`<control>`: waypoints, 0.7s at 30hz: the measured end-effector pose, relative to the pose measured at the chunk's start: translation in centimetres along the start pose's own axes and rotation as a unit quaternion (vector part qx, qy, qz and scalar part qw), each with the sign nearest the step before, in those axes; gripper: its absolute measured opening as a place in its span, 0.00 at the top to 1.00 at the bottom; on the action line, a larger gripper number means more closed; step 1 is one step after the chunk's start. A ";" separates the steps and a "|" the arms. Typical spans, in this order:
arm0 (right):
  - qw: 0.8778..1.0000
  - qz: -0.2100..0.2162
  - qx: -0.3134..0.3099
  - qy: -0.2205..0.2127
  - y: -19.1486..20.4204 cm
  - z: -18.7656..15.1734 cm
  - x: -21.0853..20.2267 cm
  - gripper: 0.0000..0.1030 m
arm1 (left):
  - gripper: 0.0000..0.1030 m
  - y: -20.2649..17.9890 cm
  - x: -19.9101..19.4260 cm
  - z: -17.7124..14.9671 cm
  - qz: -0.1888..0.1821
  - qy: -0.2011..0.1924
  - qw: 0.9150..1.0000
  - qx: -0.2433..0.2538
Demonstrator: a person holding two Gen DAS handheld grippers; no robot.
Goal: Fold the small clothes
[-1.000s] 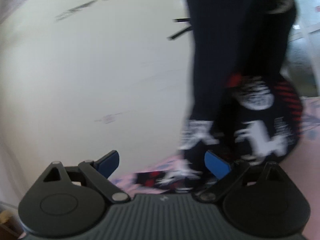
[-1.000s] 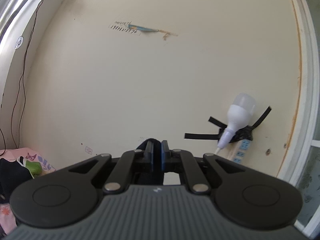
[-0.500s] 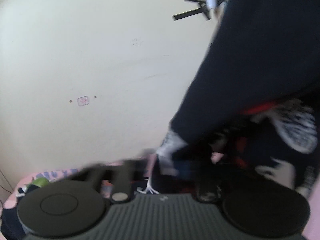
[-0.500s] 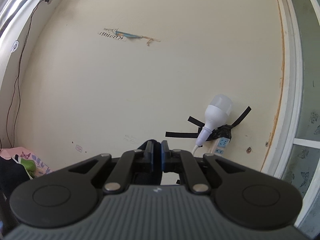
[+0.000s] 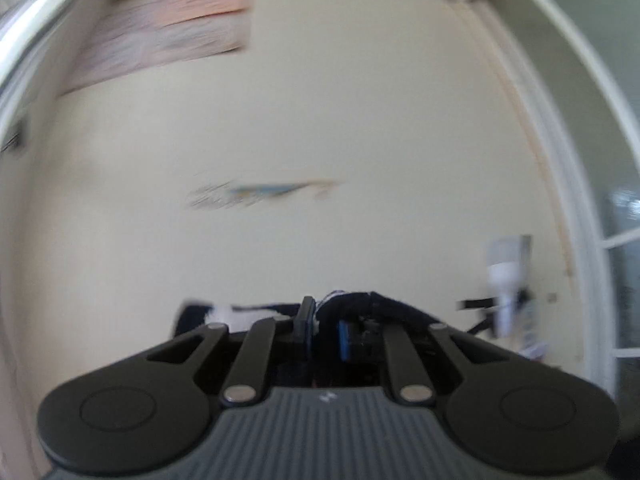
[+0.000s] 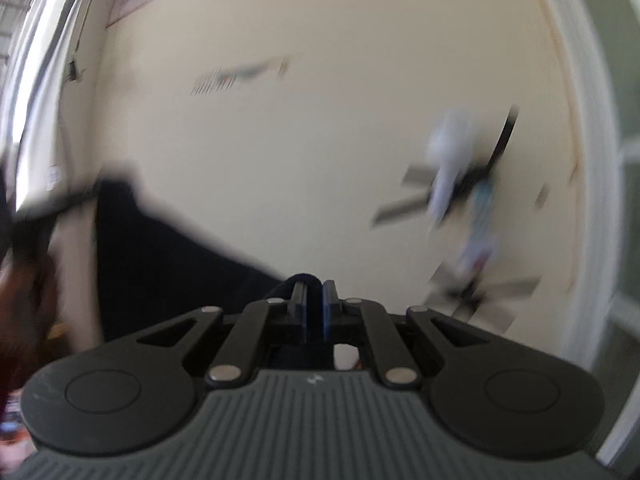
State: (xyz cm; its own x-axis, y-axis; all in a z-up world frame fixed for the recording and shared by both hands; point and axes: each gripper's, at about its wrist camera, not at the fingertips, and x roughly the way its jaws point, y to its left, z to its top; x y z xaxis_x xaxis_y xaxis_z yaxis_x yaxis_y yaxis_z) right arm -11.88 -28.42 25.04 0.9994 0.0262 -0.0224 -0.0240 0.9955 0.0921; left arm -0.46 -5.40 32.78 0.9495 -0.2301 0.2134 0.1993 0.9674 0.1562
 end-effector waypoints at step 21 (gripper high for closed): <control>0.987 -0.094 -0.076 0.109 -1.6 -12.7 -1.8 0.51 | 0.22 -9.5 4.2 -16.9 -0.213 0.277 0.929 0.125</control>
State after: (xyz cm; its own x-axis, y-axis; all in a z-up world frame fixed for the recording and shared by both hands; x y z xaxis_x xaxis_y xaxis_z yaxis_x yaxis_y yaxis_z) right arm -13.96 -28.91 12.32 0.9579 -0.1581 -0.2398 0.1417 0.9863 -0.0842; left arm 5.75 -13.75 15.85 0.7902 -0.4300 -0.4367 0.5889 0.7301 0.3466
